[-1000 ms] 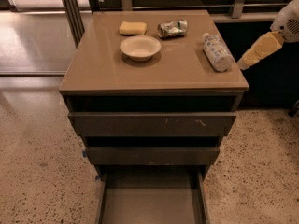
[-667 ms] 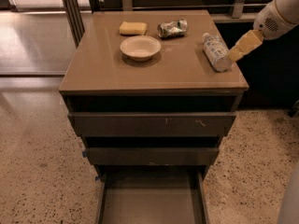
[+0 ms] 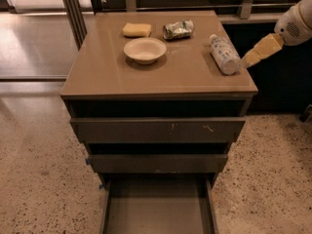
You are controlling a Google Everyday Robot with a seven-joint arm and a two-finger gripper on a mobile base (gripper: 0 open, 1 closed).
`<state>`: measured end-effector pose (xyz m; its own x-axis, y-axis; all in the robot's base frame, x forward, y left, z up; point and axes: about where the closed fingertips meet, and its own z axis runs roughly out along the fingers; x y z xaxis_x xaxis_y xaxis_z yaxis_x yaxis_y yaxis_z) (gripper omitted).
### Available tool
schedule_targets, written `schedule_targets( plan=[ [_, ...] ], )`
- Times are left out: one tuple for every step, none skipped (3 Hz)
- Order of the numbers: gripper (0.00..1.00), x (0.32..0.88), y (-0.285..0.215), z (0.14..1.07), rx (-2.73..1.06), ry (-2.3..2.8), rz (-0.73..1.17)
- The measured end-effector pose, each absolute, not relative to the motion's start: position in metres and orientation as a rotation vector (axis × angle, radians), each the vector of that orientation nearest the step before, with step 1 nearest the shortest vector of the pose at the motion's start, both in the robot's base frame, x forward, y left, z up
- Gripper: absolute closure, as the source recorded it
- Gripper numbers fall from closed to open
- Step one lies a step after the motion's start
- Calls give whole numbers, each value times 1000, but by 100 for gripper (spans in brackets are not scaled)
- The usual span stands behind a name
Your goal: Place blue plastic bottle into bottom drawer
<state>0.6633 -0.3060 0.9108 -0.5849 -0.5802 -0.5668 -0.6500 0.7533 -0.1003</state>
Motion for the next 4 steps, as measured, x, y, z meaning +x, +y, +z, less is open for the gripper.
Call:
schedule_targets(
  plan=[
    [0, 677, -313, 907, -800, 2249, 205],
    [0, 701, -312, 900, -729, 2168, 244],
    [0, 723, -306, 893, -692, 2131, 277],
    [0, 745, -300, 883, -668, 2135, 282]
  ],
)
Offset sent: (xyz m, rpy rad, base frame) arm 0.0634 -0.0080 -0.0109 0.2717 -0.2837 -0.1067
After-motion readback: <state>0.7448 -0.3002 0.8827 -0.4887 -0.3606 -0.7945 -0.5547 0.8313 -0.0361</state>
